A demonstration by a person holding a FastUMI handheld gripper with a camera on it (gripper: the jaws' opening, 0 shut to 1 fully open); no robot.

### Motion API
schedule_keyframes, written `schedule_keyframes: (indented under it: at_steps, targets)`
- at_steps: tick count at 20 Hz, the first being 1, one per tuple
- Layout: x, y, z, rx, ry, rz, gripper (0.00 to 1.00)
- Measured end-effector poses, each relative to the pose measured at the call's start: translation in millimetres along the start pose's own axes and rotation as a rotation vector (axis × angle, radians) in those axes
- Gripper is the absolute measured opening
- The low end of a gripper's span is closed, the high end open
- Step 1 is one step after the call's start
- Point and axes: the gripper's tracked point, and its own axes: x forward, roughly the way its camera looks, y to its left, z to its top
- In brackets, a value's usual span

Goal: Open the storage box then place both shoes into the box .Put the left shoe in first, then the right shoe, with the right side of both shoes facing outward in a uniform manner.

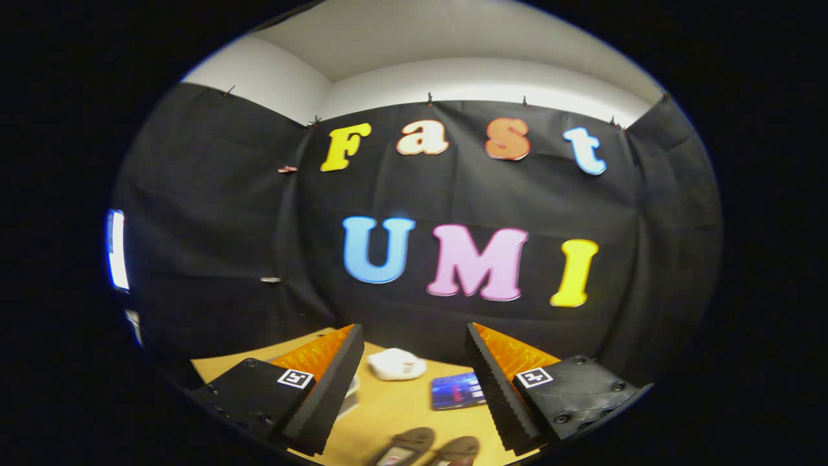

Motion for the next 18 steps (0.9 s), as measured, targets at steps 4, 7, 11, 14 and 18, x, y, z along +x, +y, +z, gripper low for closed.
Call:
schedule_keyframes:
  at_steps: [4, 7, 11, 14, 18]
  targets:
    - [34, 37, -61, 0.287, 0.178, 0.2, 0.99]
    - [49, 60, -114, 0.532, 0.324, 0.271, 0.98]
    - [77, 73, -191, 0.708, 0.484, 0.294, 0.97]
    - [97, 79, -240, 0.786, 0.587, 0.286, 0.98]
    - [115, 90, -277, 0.968, 0.662, 0.304, 0.97]
